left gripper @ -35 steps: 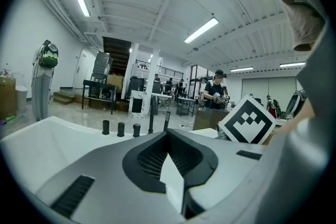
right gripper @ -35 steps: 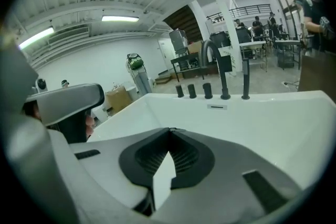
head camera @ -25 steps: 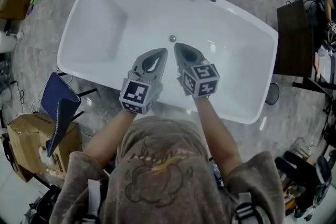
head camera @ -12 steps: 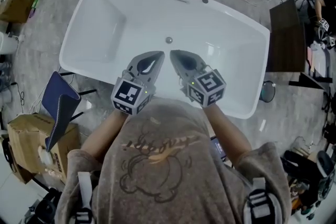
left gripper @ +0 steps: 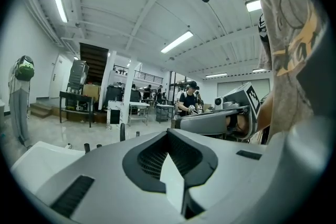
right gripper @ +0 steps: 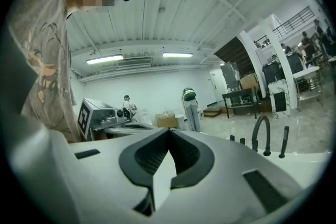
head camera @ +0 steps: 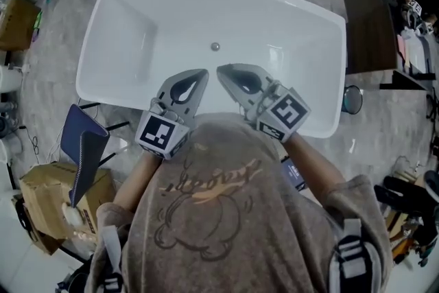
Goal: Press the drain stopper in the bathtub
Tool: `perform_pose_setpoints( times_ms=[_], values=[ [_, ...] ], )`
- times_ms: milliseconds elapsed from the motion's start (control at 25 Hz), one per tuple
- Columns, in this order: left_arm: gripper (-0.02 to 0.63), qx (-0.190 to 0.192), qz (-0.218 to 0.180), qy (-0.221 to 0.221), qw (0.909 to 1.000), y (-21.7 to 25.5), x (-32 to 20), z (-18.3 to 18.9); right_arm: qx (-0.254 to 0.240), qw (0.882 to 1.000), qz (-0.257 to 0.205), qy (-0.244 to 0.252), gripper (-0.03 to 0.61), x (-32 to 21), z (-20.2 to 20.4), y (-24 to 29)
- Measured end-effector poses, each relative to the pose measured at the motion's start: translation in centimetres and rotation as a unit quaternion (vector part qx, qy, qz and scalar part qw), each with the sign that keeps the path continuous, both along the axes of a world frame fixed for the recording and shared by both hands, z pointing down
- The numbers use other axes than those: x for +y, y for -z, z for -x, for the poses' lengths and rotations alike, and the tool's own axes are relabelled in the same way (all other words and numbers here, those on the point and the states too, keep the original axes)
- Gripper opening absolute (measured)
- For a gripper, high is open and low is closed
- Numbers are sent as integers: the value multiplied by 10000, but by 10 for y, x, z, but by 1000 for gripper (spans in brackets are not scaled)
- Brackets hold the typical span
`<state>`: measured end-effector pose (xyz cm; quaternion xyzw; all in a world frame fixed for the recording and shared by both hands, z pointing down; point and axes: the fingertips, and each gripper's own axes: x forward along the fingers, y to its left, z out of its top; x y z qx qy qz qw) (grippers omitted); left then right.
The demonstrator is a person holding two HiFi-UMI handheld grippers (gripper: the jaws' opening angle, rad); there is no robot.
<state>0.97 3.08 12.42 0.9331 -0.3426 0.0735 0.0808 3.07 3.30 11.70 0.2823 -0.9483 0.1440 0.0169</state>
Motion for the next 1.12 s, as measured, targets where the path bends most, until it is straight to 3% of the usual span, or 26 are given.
perform_pose_setpoints(
  times_ms=[240,680,1120],
  values=[
    [9,-38,-177,24,9998,2,2,9,-133,9993,-293,195,-2,4,9,2],
    [9,-42,-175,102,9998,-7,18,6,-117,9971,-303,692,-2,36,21,0],
    [9,-94,-54,173,9998,-9,14,11,-110,9966,-288,765,-2,38,22,-1]
  ],
)
